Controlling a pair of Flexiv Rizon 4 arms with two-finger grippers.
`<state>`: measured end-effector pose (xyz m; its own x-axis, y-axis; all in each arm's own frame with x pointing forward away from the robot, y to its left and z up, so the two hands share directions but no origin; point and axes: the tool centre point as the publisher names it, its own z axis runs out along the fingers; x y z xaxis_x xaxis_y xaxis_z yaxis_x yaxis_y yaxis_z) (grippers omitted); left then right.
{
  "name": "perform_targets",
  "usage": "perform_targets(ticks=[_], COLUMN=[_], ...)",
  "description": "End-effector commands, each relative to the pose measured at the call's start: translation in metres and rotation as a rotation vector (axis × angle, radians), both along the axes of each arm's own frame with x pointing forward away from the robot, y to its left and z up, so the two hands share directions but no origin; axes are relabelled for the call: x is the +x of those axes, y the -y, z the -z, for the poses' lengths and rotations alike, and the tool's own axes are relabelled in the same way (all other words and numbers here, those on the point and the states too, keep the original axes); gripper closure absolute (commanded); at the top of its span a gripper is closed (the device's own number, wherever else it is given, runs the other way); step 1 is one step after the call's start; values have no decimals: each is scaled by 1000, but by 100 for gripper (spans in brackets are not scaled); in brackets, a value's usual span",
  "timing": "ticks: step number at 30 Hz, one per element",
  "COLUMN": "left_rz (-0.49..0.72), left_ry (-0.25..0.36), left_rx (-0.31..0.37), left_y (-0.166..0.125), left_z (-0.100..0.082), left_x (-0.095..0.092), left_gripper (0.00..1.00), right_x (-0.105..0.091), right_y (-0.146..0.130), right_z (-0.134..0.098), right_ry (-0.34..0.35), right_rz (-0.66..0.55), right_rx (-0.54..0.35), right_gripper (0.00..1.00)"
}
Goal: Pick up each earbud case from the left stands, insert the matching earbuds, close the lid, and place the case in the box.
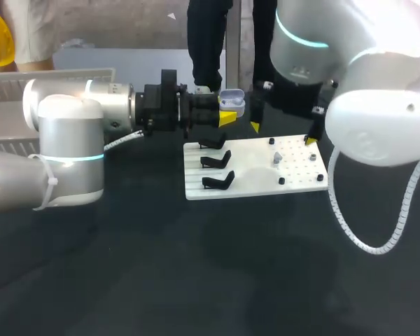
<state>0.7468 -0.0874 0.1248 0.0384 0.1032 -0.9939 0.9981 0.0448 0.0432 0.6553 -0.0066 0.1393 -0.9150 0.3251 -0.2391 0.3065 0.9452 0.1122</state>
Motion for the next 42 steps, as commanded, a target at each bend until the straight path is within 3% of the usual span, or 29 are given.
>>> perform_targets(ticks=[1, 9, 19, 20, 23, 25, 28, 32, 33, 35, 42], left_rz=[-6, -6, -6, -6, -6, -6, -6, -6, -6, -6, -6], left_ry=[5, 5, 5, 5, 5, 5, 5, 5, 5, 5, 5], left_rx=[-4, -4, -4, -4, -4, -4, -4, -4, -4, -4, -4], left_y=[0, 0, 0, 0, 0, 0, 0, 0, 0, 0, 0], left_z=[1, 1, 1, 1, 1, 1, 1, 1, 1, 1, 1], left_x=[-2, -2, -2, -2, -2, -2, -2, -2, -2, -2, -2], left_gripper=[100, 100, 100, 100, 100, 100, 100, 100, 100, 100, 100], right_x=[5, 18, 33, 34, 38, 40, 40, 40, 40, 41, 45], right_y=[4, 7, 2, 2, 3, 5, 5, 3, 3, 2, 0], right_z=[26, 65, 87, 90, 95, 99, 102, 104, 105, 107, 108], right_ry=[-24, -27, 19, 29, 50, 51, 49, 54, 51, 48, 55], right_rz=[6, 9, -16, -26, -39, -36, -38, -43, -47, -48, -49], right_rx=[-14, 0, 11, 20, 25, 26, 25, 27, 26, 26, 29], right_gripper=[0, 0, 0, 5, 8, 18, 14, 31, 40, 50, 51])
